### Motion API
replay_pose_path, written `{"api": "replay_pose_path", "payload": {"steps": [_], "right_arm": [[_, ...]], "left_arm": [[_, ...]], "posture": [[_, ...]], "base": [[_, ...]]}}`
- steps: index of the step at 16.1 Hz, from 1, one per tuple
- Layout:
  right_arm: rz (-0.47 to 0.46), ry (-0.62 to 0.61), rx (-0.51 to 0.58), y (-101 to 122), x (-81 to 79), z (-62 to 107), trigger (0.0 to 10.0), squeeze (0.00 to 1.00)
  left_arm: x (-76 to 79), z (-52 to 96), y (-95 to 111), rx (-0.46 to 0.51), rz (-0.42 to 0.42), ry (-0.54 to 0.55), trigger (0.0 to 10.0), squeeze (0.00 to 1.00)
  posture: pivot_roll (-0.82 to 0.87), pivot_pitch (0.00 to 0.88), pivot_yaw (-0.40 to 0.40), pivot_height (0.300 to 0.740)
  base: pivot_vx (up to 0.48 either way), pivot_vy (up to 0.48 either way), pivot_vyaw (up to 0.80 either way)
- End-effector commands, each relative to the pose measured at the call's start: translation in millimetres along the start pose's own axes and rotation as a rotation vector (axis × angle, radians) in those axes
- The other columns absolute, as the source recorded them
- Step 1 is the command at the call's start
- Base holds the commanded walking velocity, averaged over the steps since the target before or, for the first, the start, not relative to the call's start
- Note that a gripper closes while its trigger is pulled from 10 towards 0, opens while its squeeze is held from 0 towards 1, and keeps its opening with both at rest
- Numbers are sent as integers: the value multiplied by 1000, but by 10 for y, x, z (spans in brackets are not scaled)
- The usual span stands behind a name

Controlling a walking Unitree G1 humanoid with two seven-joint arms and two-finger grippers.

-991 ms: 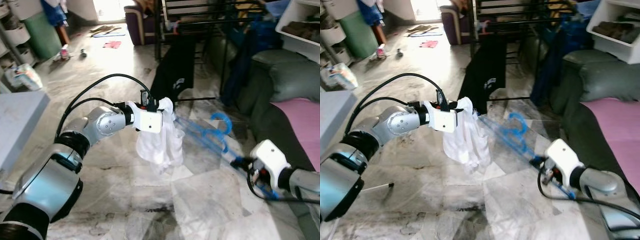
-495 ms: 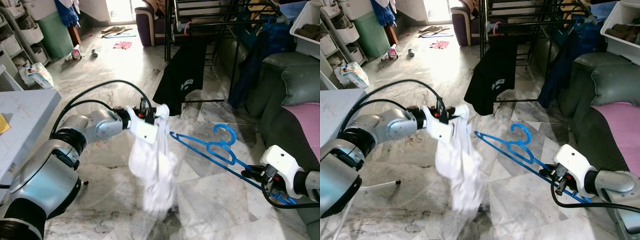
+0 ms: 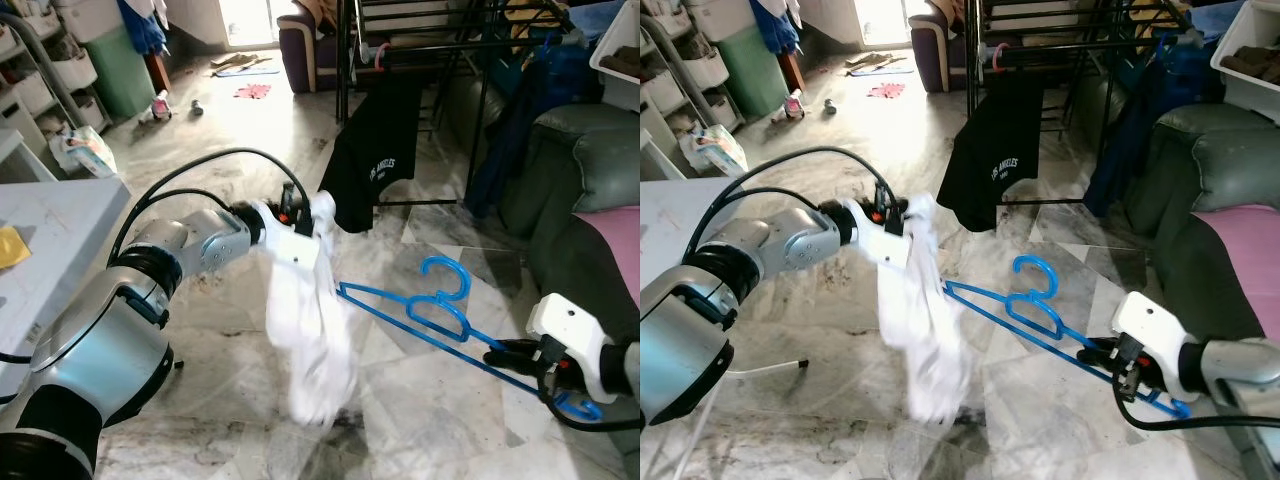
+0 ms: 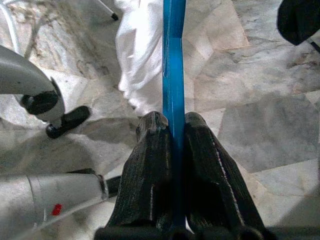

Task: Hang hanger

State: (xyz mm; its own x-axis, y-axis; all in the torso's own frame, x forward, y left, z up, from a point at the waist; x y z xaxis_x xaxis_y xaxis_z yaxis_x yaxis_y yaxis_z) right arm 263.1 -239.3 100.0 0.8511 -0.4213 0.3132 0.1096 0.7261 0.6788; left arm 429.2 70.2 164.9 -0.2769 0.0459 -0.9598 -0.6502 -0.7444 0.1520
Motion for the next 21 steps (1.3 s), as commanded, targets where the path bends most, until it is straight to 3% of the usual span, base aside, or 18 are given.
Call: {"api": "replay_pose_path", "payload": {"steps": [1, 2, 4, 7, 9, 12, 19, 21], "right_arm": [[54, -98, -13, 38, 231, 82, 10000, 0], [55, -140, -11, 43, 318, 83, 10000, 0], [65, -134, 3, 84, 300, 29, 10000, 0], [91, -127, -7, 80, 259, -97, 10000, 0], [97, -135, -12, 62, 296, -101, 10000, 0], [94, -129, -22, 46, 317, -65, 10000, 0], [-13, -79, 5, -63, 88, -403, 10000, 0], [-153, -172, 52, -103, 147, -599, 10000, 0]], "left_arm": [[-63, 17, -106, -59, 15, 21, 10000, 0], [-56, 7, -89, -53, 30, 30, 10000, 0], [-87, -29, 30, 4, 49, 56, 10000, 0], [-281, -35, 211, 111, 49, 140, 10000, 0], [-312, -24, 125, 65, -1, 151, 10000, 0], [-312, -1, 108, 68, 22, 151, 10000, 0], [-591, 20, 704, 390, 68, 264, 10000, 0], [-583, 49, 1029, 555, 101, 237, 10000, 0]], "posture": [[-45, 22, 117, 740], [-48, 21, 116, 740], [-47, 22, 117, 740], [-31, 18, 122, 740], [-24, 13, 123, 740], [-31, 10, 126, 740], [-15, 8, 124, 740], [-4, 9, 114, 740]], "base": [[0, 0, 0], [0, 0, 0], [0, 0, 0], [0, 0, 0], [0, 0, 0], [0, 0, 0], [0, 0, 0], [0, 0, 0]]}}
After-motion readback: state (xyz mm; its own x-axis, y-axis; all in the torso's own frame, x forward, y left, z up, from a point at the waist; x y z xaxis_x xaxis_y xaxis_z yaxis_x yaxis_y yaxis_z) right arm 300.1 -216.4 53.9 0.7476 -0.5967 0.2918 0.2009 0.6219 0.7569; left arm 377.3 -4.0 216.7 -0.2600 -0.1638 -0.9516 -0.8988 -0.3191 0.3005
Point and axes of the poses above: a point about 5 cm out from each wrist's last joint towards the gripper, its own z axis pointing back from the gripper into the wrist, its own y axis along the axis of the wrist's last joint, x = y × z, the point moved 6 cm from there along -z, pointing out of the wrist towards the gripper, and after that the axes turned 12 degrees about z, right-handed, at the moved point
